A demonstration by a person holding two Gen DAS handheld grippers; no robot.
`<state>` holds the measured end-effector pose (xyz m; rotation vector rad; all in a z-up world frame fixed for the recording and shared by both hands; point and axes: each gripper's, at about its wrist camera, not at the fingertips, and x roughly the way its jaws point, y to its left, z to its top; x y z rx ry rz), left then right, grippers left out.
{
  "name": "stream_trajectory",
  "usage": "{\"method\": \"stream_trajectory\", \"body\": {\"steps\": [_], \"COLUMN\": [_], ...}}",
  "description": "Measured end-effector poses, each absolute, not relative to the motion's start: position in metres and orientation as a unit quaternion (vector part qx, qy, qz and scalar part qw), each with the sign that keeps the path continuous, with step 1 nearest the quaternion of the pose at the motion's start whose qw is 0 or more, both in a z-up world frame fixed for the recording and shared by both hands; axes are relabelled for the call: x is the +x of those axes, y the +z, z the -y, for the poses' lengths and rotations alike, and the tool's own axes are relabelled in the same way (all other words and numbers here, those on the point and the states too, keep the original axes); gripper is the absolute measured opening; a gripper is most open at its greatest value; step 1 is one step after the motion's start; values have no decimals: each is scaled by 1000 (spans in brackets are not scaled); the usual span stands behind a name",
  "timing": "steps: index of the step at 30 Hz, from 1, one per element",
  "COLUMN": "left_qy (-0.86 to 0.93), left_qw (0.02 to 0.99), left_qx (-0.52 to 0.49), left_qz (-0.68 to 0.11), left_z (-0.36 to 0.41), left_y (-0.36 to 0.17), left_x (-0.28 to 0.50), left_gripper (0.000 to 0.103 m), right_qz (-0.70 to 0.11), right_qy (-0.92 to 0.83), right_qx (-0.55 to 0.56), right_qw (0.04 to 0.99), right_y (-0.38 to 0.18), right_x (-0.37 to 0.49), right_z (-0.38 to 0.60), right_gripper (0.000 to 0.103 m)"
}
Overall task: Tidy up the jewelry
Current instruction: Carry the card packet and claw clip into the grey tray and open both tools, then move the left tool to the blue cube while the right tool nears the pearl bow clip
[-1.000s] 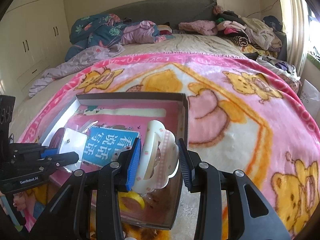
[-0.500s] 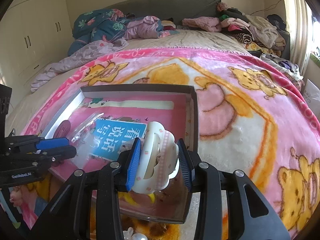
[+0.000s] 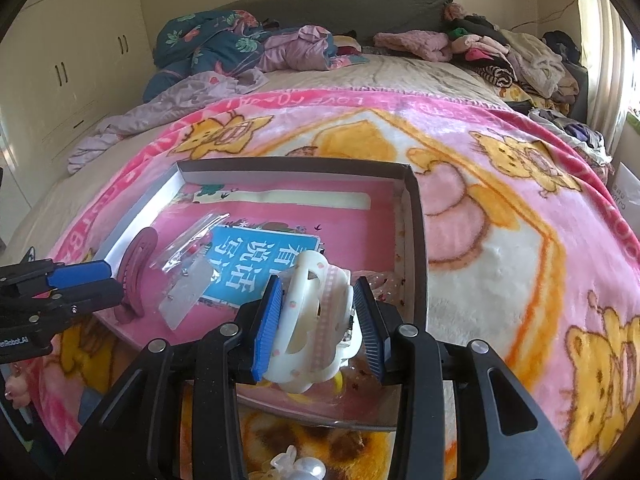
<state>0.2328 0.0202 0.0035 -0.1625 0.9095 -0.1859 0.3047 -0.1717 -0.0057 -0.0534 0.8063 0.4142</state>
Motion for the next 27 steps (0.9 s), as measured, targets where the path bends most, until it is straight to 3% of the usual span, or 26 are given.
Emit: {"method": "stream_trajectory", "body": {"steps": [13, 27], "left_qy": [-81, -70], "left_qw": [897, 904], "left_qx": [-85, -90], "left_qz": [-425, -412], "left_z": [-28, -38], "left_y": [14, 21], "left_x": [213, 196], "left_gripper": [39, 52], "right_qz": [-375, -349], "right_qy": [203, 203], "right_qx": [-18, -13], "right_qw": [904, 915], "right_y": [11, 33], "right_x": [286, 257], "right_z": [171, 168], "right_gripper": [61, 82]}}
